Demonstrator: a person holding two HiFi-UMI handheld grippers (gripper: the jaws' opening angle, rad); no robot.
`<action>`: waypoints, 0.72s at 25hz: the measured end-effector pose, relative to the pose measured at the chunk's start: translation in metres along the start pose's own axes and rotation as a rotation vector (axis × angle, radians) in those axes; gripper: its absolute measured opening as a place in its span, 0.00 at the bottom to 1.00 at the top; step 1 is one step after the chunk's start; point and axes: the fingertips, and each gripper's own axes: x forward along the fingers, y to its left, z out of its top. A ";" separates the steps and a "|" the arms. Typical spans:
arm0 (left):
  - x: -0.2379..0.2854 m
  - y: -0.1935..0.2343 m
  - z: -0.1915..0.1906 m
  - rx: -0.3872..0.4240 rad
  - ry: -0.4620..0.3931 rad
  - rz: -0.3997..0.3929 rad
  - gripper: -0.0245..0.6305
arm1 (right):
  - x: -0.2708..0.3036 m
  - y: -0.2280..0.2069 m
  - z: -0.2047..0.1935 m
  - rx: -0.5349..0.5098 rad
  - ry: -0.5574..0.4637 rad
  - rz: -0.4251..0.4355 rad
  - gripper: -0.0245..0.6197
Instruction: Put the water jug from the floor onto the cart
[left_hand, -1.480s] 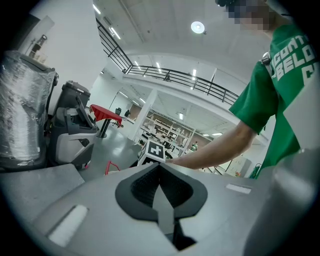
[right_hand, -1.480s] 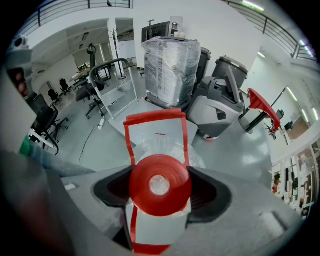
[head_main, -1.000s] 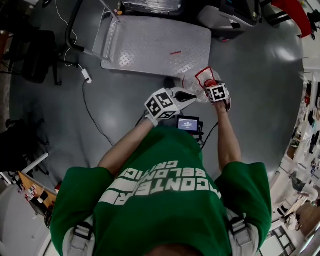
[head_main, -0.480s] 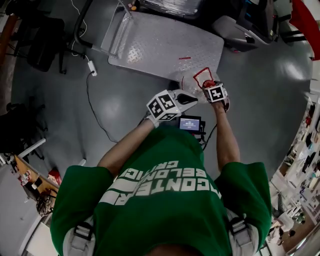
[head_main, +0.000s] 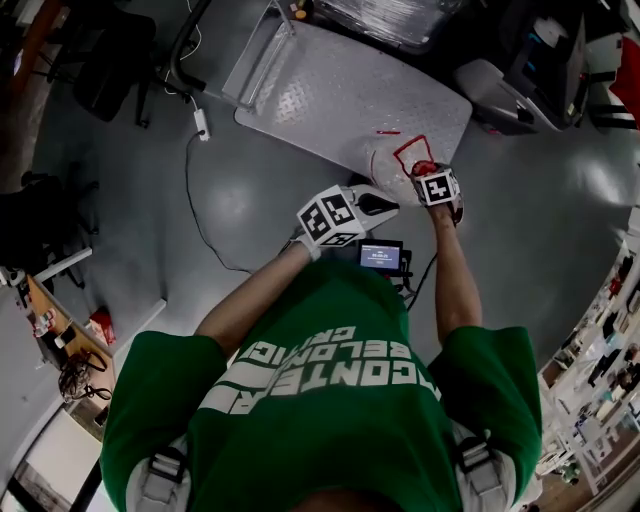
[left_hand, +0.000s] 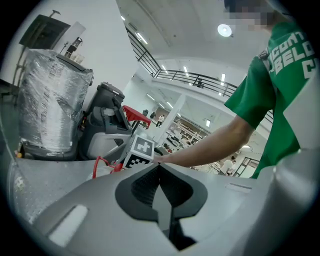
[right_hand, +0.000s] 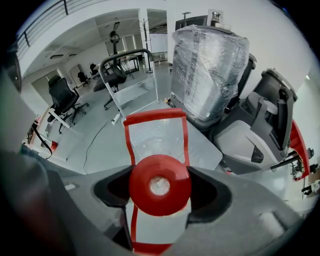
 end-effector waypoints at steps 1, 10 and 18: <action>0.000 0.003 0.002 -0.003 0.000 0.005 0.05 | 0.002 -0.001 0.007 -0.007 -0.006 0.011 0.50; 0.011 0.032 0.020 -0.037 -0.013 0.051 0.05 | 0.022 -0.023 0.043 -0.066 0.007 0.047 0.50; 0.023 0.055 0.032 -0.073 -0.011 0.074 0.05 | 0.042 -0.046 0.070 -0.140 0.015 0.039 0.50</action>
